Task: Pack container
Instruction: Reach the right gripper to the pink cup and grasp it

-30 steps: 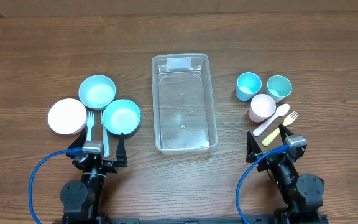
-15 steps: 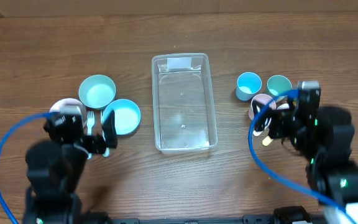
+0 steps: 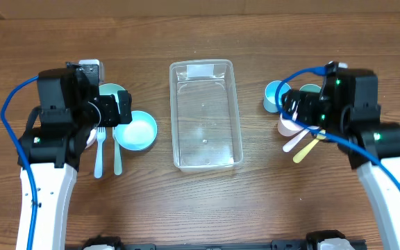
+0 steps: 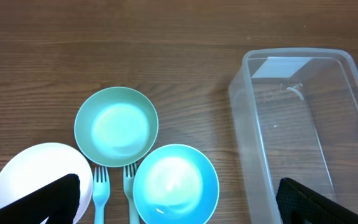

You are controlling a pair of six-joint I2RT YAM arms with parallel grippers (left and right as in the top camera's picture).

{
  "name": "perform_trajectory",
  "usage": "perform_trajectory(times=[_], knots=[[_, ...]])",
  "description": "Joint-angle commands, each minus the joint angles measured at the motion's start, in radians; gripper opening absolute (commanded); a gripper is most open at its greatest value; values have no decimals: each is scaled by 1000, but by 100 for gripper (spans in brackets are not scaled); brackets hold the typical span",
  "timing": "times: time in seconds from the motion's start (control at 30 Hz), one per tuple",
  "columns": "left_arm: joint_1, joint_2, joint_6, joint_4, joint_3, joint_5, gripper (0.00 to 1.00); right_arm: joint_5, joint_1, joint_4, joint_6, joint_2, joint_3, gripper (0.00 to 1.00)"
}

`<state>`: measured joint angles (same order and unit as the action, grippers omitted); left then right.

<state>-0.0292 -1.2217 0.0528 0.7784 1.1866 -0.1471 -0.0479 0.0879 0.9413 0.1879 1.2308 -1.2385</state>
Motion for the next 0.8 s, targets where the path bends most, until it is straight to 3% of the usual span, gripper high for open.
perform_trajectory(times=[0.0,0.17,0.47,0.77], knots=[[-10,-40,8,0,25,-39,100,112,-37,80,35,117,-155,100],[-10,-73,8,20,25,-39,100,71,-160,145,140,269,-167,100],[-10,-79,8,34,24,-38,100,111,-168,117,146,350,-98,95],[-10,-80,8,34,24,-38,100,41,-168,-70,160,351,40,90]])
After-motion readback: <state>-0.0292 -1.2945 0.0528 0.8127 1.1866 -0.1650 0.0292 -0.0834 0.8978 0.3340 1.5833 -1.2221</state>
